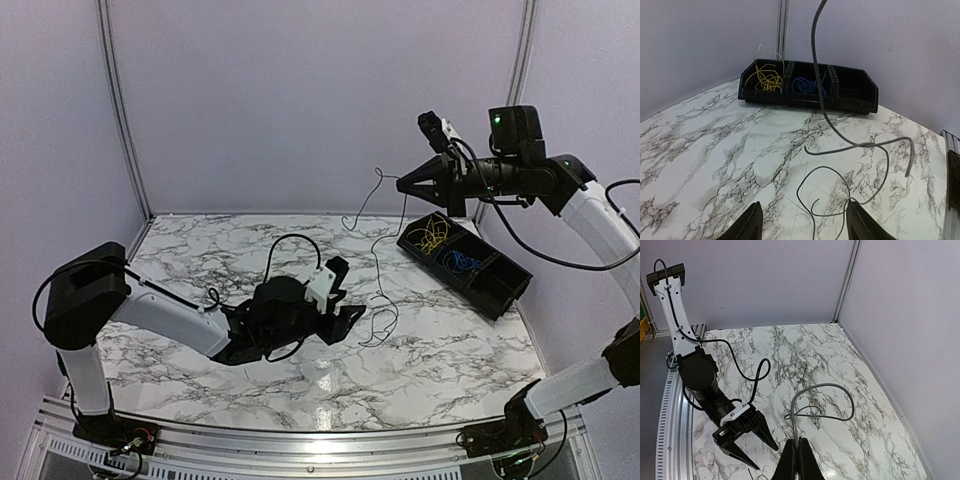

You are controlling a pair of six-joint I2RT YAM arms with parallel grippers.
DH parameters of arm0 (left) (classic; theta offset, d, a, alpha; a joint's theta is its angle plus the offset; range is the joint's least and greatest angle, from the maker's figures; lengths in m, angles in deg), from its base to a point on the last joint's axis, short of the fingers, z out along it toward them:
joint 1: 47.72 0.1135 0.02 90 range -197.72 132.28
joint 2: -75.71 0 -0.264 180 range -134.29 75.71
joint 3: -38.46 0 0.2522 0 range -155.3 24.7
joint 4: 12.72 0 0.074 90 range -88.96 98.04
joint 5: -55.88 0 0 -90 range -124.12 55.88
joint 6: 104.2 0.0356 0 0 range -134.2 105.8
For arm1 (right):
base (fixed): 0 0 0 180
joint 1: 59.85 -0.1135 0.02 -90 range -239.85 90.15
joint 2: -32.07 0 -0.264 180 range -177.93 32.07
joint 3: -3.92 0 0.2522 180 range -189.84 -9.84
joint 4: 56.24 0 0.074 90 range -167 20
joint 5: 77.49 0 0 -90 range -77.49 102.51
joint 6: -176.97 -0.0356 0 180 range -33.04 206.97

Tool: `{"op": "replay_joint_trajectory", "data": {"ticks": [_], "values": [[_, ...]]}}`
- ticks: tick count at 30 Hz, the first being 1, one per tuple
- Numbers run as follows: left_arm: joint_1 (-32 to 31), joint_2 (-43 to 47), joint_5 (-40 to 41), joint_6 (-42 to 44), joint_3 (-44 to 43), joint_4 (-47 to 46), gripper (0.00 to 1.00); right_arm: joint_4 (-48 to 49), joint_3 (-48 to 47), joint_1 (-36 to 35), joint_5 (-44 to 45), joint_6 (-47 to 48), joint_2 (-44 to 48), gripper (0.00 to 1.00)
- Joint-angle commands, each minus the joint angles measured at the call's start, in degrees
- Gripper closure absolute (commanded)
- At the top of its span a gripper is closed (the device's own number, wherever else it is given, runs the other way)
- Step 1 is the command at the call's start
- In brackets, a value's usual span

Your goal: Untangle the cables

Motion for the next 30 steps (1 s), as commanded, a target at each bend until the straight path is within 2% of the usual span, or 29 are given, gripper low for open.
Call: {"op": "replay_joint_trajectory", "data": {"ticks": [1,12,17,20,22,23,26,28,30], "values": [[-0.05,-3.22,1.39,7.98,-4.94,1.28,0.41,1.3,-0.62,0.31,-1.79,-1.19,0.07,1.0],[-0.14,-9.71,-0.63,15.22,-12.36,2.14,0.44,1.07,-0.91,0.32,-2.17,-1.54,-0.57,1.0],[-0.14,-11.42,-0.62,14.55,-14.5,2.14,0.48,1.04,-1.25,0.35,-2.21,-1.52,-1.22,1.0],[-0.14,-10.07,5.53,9.79,-11.82,2.14,0.5,0.93,-1.52,0.31,-2.17,-1.52,-1.42,1.0],[-0.14,-7.84,12.46,2.06,-7.49,2.02,0.5,0.86,-1.61,0.31,-2.09,-1.41,-1.35,1.0],[-0.18,-6.53,13.36,-1.11,-4.58,1.36,0.49,0.85,-1.61,0.35,-1.96,-1.43,-1.27,1.0],[-1.73,-4.23,8.32,-4.44,2.02,-1.74,0.47,0.92,-1.61,0.32,-1.91,-1.54,-0.99,1.0],[-3.94,-3.8,3.27,-1.2,4.17,-4.36,0.45,0.98,-1.7,0.3,-1.99,-1.57,-0.9,1.0],[-6.24,-4.32,1.87,1.83,3.38,-5.22,0.43,0.98,-1.77,0.35,-2.08,-1.63,-0.94,1.0]]}}
